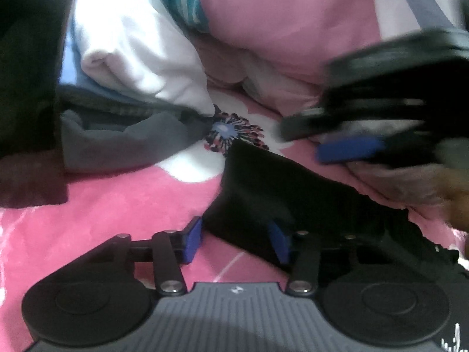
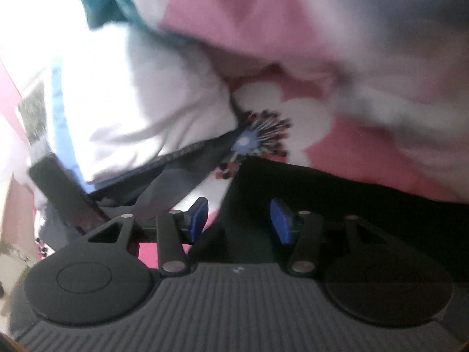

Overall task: Fold clothes
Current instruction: 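Grasp the black shirt side edge with the left gripper while the right gripper approaches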

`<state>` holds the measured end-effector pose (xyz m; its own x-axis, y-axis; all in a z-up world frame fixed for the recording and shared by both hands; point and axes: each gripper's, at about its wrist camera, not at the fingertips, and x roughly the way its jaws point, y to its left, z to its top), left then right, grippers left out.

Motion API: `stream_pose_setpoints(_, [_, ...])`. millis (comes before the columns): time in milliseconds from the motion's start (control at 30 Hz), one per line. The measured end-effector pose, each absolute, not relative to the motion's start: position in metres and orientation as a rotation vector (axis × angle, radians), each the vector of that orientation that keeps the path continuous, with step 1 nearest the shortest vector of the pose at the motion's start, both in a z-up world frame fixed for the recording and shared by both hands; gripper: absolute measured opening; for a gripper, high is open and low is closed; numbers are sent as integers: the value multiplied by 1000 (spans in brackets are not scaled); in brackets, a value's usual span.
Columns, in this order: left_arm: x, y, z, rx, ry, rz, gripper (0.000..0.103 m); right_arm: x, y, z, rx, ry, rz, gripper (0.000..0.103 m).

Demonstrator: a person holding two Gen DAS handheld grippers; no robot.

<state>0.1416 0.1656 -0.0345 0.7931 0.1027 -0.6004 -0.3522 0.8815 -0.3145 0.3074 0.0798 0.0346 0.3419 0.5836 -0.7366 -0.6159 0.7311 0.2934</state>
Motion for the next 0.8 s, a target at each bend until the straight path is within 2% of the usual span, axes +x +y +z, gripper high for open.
stream_pose_setpoints(133, [137,165,-36,-404,605,245,42,316,123,22,-169,961,767,51])
stream_pose_setpoints(333, [135,164,-35,-388,584,253,43,324,142,13,-226,995,721,53])
stream_pose_setpoints(367, [133,164,-34,-385,576,264,45,326,143,12,-228,1000,711,53])
stream_pose_setpoints(433, [131,163,-33,-369,559,284,61,329,144,11,-226,1013,703,55])
stream_pose_setpoints(467, [132,162,-32,-361,553,286,65,330,145,10,-227,1022,702,56])
stream_pose_setpoints(567, [139,160,-36,-360,578,261,65,334,151,6,-250,1045,696,58])
stream_pose_setpoints(667, [147,160,-39,-365,583,269,45,338,159,-2,-269,1068,687,58])
stream_pose_setpoints(700, [149,162,-39,-374,585,269,30,340,162,-6,-275,1076,683,57])
stream_pose_setpoints(733, [151,164,-40,-382,587,270,11,341,164,-10,-282,1082,677,56])
stream_pose_setpoints(767, [152,166,-40,-390,588,273,8,341,167,-13,-290,1079,668,54])
stream_pose_setpoints(800, [152,168,-41,-396,587,267,7,341,168,-14,-293,1065,659,47])
